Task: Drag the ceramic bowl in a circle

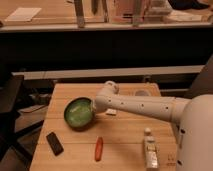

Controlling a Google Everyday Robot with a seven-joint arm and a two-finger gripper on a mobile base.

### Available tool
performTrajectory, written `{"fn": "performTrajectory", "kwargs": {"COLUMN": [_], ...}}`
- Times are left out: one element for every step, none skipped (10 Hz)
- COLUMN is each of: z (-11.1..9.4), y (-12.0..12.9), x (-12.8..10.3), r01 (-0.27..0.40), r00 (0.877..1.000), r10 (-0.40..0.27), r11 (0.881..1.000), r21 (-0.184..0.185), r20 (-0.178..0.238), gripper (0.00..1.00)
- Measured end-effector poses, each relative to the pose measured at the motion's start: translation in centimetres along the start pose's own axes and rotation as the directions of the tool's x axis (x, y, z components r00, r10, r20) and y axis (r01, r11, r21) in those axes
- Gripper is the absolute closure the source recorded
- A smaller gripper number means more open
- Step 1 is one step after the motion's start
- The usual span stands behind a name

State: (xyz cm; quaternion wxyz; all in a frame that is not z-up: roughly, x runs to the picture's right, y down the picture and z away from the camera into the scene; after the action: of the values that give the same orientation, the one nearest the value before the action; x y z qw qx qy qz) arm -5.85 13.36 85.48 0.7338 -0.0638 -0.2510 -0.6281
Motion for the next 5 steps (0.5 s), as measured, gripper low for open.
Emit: {"fn": "performTrajectory", "kwargs": {"z": [0.06, 0.09, 0.13, 0.23, 0.25], "y": [-0.07, -0.22, -0.37, -0.63, -0.62], "x": [0.05, 0.04, 0.03, 0.02, 0.00], "r01": [0.002, 0.007, 0.011, 0.017, 0.021], "r00": [1.000, 1.000, 1.000, 1.000, 1.000], "r10": [-0.002, -0.007, -0.011, -0.017, -0.021], "r11": [1.000, 1.000, 1.000, 1.000, 1.000], "r21": [0.001, 0.002, 0.003, 0.006, 0.006], "r20": [0.000, 0.000, 0.000, 0.000, 0.000], "gripper": [0.97, 0.97, 0.97, 0.97, 0.97]}}
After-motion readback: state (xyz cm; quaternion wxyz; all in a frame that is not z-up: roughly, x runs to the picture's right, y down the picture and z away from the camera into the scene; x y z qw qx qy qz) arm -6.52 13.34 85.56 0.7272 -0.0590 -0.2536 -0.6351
